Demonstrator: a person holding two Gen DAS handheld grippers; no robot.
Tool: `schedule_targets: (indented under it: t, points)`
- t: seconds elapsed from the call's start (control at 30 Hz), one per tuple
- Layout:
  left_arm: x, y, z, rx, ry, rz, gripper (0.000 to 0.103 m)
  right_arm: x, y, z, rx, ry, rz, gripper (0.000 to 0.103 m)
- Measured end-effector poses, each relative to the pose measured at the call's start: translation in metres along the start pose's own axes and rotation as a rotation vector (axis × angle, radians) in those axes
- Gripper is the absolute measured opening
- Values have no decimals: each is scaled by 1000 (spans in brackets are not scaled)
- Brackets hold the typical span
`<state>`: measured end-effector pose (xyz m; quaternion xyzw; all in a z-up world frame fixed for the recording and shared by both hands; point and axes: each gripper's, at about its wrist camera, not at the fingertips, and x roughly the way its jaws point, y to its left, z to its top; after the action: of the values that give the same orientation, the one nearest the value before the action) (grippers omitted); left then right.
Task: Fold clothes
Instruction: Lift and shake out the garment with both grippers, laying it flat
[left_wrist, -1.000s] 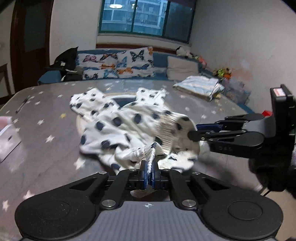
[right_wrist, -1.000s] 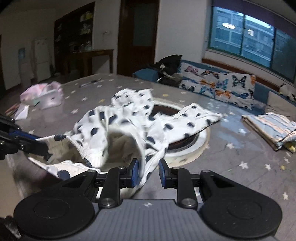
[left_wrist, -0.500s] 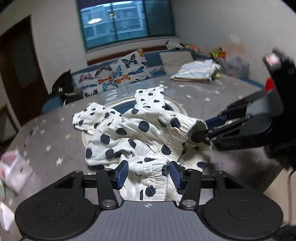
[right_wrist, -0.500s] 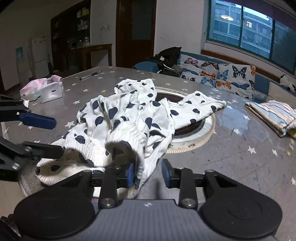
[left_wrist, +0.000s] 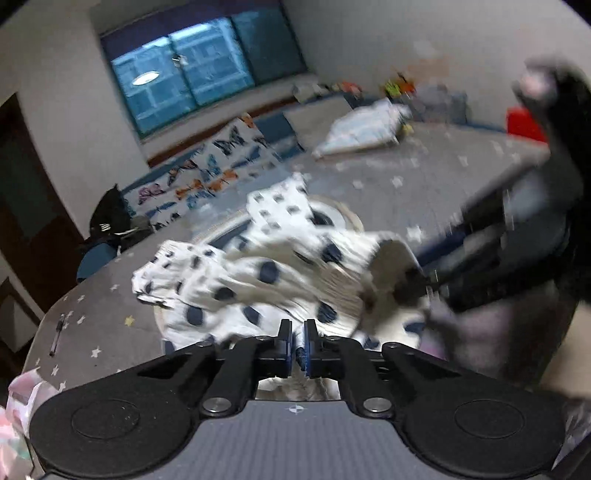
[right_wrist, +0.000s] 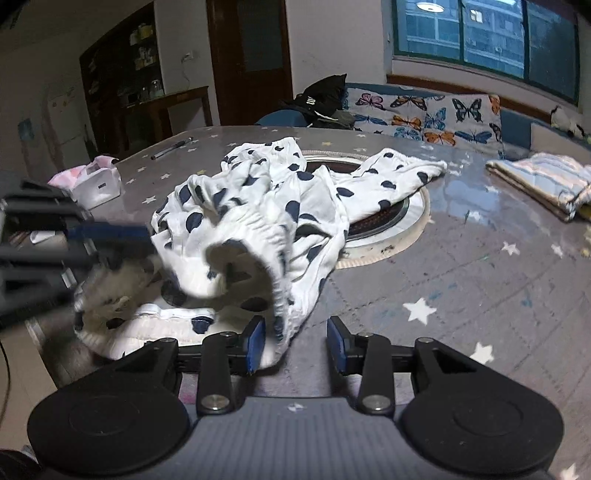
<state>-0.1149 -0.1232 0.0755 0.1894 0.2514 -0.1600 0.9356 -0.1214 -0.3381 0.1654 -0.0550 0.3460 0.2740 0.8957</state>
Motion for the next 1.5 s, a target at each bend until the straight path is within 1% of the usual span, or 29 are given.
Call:
schedule_targets:
  t: [0.1,0.3,0.37,0.4,0.43,0.5,0.53,0.6,0.67,0.7,0.77,0.87,0.9,0.93,1.0,1.13,1.2,1.23,1.33,1.5]
  points:
    - [-12,19,7,-106,-42,26,4,1,6,-3,-2,-4,-10,37]
    - [-35,47,3,-233,-78,107,4,-2,14,-7,-19,-6,-34,36]
    - [-42,54,-2,-273,-79,130,4,-4,16,-8,-19,-8,-44,32]
    - [-45,57,-5,-291,-77,141,4,-6,17,-9,-31,-14,-56,26]
    - [-48,59,-8,-309,-72,141,4,-8,19,-9,-52,-22,-72,15]
    - [-52,61,-13,-329,-57,133,3,-20,26,-9,-112,-56,-128,12]
    - [-54,60,-16,-331,-51,126,3,-26,30,-8,-145,-75,-160,9]
    - [-59,57,-20,-331,-40,111,3,-45,37,-8,-203,-101,-190,9]
    - [-62,55,-25,-342,-13,72,3,-64,44,-8,-260,-124,-213,8]
    - [-62,53,-28,-342,4,55,3,-72,46,-10,-277,-110,-201,8]
    - [-59,47,-35,-320,40,39,3,-86,50,-17,-299,-50,-148,8]
    - [-53,41,-47,-296,107,10,3,-92,56,-33,-341,41,-92,10]
    - [-52,40,-51,-288,125,6,3,-92,57,-38,-351,70,-65,11]
    - [-51,40,-53,-278,141,-6,3,-93,57,-40,-356,90,-41,16]
    - [-51,41,-57,-269,155,-12,3,-96,56,-43,-360,120,3,20]
    - [-56,44,-60,-244,170,-20,4,-104,45,-32,-331,123,71,29]
    - [-59,46,-61,-237,174,-28,6,-107,34,-23,-302,115,84,33]
    - [-61,47,-61,-236,175,-31,7,-107,27,-19,-285,106,79,34]
    - [-68,52,-58,-232,158,-49,8,-104,9,-11,-223,76,50,35]
    - [-68,57,-48,-233,125,-45,8,-75,-10,1,-148,47,6,35]
